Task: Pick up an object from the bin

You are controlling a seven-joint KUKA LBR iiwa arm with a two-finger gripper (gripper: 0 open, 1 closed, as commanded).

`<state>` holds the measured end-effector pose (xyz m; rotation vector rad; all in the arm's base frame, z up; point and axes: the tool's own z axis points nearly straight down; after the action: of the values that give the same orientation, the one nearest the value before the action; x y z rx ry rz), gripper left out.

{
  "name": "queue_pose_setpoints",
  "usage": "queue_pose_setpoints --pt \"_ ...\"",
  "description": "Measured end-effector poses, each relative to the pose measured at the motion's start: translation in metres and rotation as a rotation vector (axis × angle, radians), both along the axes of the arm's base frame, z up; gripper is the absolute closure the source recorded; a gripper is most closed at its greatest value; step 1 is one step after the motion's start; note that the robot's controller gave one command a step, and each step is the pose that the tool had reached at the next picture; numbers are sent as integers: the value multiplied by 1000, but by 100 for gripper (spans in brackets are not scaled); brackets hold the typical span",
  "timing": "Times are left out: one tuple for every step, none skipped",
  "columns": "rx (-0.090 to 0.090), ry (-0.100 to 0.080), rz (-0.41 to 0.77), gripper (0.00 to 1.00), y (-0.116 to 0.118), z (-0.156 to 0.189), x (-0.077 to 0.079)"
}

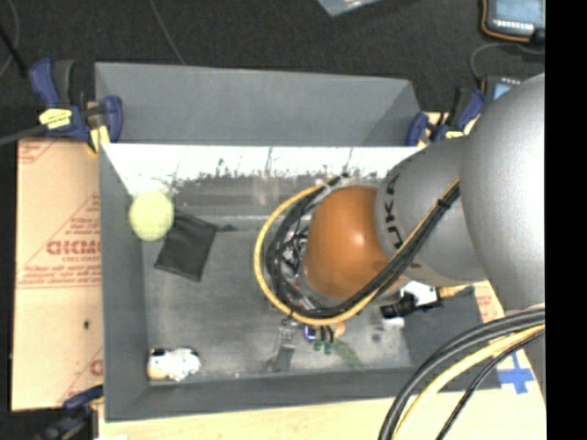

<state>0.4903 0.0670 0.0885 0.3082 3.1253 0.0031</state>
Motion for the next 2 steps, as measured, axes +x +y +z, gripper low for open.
queue_pose_setpoints --pt "0 2 -62 0 -1 13 -5" --pt "0 0 -24 0 -2 17 -3"
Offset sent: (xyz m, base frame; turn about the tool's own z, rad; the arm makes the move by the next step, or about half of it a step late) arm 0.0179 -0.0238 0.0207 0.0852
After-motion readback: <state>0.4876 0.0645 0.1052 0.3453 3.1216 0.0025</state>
